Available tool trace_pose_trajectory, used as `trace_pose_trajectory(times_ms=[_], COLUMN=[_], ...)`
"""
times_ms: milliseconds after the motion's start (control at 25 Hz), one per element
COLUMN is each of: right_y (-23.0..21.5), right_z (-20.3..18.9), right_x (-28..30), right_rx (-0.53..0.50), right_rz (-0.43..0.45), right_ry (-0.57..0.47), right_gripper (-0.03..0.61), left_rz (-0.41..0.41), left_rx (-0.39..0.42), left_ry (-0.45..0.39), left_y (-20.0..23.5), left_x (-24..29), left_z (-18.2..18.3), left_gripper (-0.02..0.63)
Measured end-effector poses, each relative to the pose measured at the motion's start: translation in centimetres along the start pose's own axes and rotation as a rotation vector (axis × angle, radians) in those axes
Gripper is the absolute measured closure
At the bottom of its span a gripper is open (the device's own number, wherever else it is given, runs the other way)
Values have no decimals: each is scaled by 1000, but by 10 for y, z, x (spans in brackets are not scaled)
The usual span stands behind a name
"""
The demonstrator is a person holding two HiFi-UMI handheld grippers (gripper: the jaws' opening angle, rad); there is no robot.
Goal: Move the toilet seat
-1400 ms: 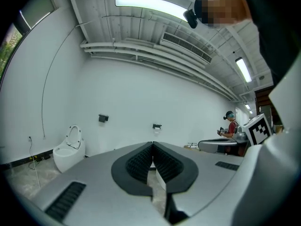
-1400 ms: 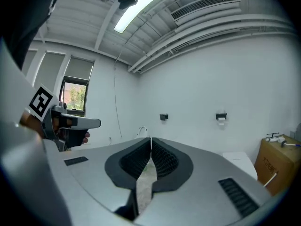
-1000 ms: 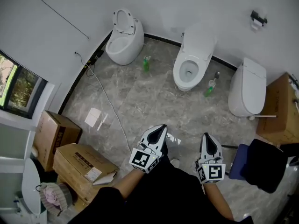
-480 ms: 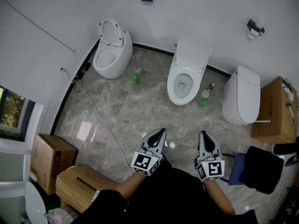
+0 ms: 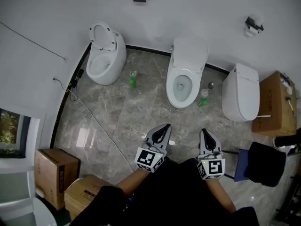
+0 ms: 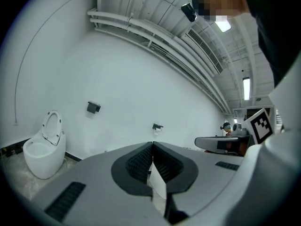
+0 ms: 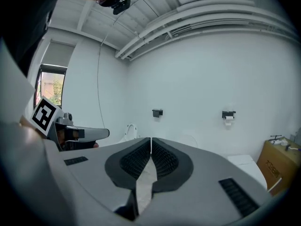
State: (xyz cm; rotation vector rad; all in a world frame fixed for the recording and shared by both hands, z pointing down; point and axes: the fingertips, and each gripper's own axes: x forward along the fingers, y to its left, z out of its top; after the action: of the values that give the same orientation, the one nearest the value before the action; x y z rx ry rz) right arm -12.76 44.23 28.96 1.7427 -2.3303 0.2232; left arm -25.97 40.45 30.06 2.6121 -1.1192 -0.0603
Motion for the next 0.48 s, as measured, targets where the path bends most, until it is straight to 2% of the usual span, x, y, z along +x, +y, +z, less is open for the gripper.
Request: trace_pose_trajectory(times_ms=[160,320,480], right_y=[-1,-6,-2], right_z=[-7,-6,-14], right_x=[11,24,33], right_rx=[32,34,41], right_rz=[30,15,58], right_ry=[30,24,40], right_gripper=[548,548,548], left_rz=[8,35,59], left_rx=[10,4,6], left_ry=[-16,-18,-6], left_y=[13,30,36], left_x=[0,0,0], left_z=[3,3,-3], left_gripper=[600,600,600])
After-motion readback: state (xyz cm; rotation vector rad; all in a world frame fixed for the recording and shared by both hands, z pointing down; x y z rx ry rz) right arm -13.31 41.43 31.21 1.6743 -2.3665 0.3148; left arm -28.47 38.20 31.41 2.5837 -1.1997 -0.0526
